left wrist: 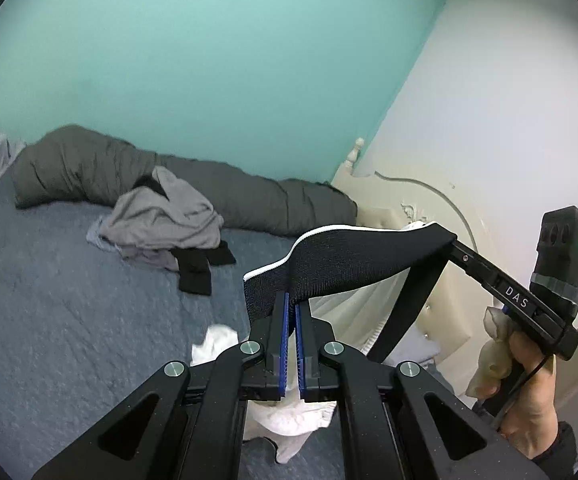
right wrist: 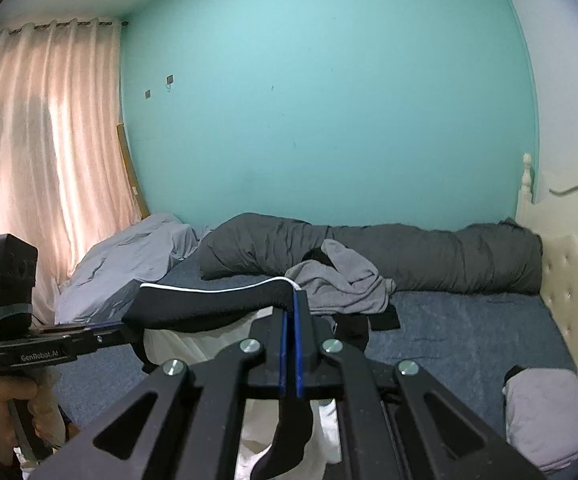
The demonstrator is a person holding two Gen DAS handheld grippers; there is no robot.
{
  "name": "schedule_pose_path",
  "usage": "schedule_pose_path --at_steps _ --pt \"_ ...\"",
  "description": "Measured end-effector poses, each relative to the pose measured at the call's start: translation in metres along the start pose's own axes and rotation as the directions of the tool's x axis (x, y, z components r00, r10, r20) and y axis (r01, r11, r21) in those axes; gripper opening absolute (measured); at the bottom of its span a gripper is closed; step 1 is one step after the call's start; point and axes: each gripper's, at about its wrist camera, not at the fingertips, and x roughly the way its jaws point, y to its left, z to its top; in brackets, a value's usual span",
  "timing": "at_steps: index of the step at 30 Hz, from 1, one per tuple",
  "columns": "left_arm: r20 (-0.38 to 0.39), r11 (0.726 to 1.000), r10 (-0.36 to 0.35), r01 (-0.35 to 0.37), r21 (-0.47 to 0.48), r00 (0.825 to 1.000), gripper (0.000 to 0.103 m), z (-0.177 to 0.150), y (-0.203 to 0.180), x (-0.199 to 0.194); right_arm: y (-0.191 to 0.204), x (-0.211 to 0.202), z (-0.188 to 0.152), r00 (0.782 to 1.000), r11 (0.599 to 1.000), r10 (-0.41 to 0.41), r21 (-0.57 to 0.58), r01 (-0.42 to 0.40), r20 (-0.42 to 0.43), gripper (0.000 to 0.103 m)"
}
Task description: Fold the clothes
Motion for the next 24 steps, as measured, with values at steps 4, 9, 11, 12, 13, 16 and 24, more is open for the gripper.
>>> schedule_pose_path --at_steps 4,9,11,12,13,16,24 --pt "0.019 1.000 0.014 -0.015 0.023 1.000 0.003 0.016 -0.011 -0.013 0.004 -0.008 0.015 1.000 1.000 -0.009 -0.007 0.009 0.007 0.002" --pt "0.034 0.998 0.043 -0.045 0.054 0.999 0.003 0.032 -0.023 -0.023 0.007 -0.018 0.029 1.000 1.000 -0.021 -0.011 0.021 0.018 0.002" --pt "0.045 0.996 0.058 -0.061 0.069 0.997 0.003 0.038 -0.028 -0.028 0.011 -0.021 0.034 0.999 0.999 -0.030 -0.024 0.031 0.023 0.002" --pt "0.048 0.995 0.065 -0.068 0.075 0.997 0.003 0.040 -0.030 -0.029 0.012 -0.023 0.036 0.999 0.999 -0.034 -0.029 0.034 0.023 0.002" --pt "0.052 0.994 0.072 -0.076 0.081 0.996 0.003 0.043 -0.032 -0.031 0.013 -0.024 0.038 0.999 0.999 -0.038 -0.034 0.039 0.024 0.002" --pt "0.060 0.992 0.084 -0.090 0.092 0.995 0.003 0.051 -0.038 -0.035 0.016 -0.029 0.045 0.998 0.998 -0.047 -0.047 0.049 0.032 0.002" --pt "0.084 0.984 0.109 -0.120 0.132 0.990 0.003 0.062 -0.051 -0.044 0.019 -0.046 0.058 0.997 0.995 -0.061 -0.078 0.065 0.054 0.002"
